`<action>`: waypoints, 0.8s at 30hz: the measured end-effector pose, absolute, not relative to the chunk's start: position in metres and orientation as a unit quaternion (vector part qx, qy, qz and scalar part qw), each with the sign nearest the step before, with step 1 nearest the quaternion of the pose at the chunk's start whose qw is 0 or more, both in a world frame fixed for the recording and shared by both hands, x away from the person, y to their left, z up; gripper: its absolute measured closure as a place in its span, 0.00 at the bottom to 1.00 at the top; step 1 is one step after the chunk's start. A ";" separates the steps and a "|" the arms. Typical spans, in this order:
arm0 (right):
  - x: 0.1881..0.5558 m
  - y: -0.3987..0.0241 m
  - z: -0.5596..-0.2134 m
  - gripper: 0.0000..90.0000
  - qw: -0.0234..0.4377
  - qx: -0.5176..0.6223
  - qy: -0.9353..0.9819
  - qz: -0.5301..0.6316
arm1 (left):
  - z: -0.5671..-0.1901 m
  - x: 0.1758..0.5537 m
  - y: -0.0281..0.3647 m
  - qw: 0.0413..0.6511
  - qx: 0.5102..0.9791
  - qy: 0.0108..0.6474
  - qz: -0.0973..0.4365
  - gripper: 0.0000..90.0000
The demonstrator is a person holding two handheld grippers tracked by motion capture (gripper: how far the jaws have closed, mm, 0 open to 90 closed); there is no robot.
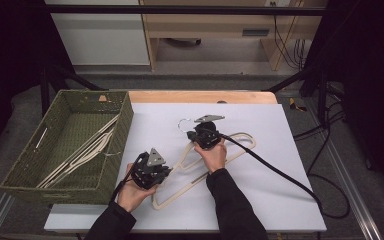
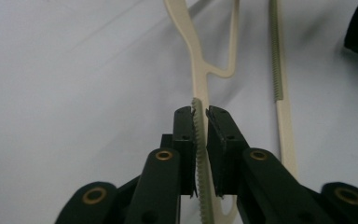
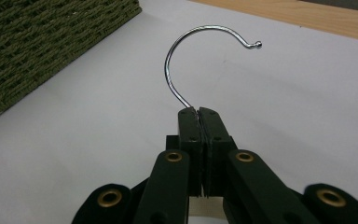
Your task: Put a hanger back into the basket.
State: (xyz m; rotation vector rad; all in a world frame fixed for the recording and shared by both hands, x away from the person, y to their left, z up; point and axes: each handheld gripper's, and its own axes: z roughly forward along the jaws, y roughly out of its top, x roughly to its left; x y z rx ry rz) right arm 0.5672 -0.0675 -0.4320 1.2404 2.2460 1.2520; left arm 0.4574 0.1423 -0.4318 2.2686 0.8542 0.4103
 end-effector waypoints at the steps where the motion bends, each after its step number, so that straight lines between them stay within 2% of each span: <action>1: 0.566 -0.069 -0.432 1.00 0.147 0.427 0.777 0.438 | -0.432 0.458 0.143 0.338 0.867 0.331 0.155 0.86; 8: 0.555 -0.075 -0.428 1.00 0.153 0.413 0.771 0.461 | -0.424 0.470 0.140 0.403 0.838 0.350 0.115 0.45; 9: 0.553 -0.075 -0.428 1.00 0.154 0.413 0.770 0.462 | -0.425 0.474 0.137 0.417 0.836 0.344 0.092 0.43; 10: 0.552 -0.076 -0.428 1.00 0.155 0.411 0.769 0.464 | -0.424 0.480 0.137 0.410 0.834 0.349 0.118 0.42; 19: 0.543 -0.082 -0.424 1.00 0.156 0.397 0.766 0.481 | -0.434 0.513 0.105 0.402 0.837 0.364 0.075 0.55; 24: 0.537 -0.085 -0.422 1.00 0.159 0.384 0.767 0.488 | -0.439 0.522 0.099 0.405 0.834 0.372 0.041 0.72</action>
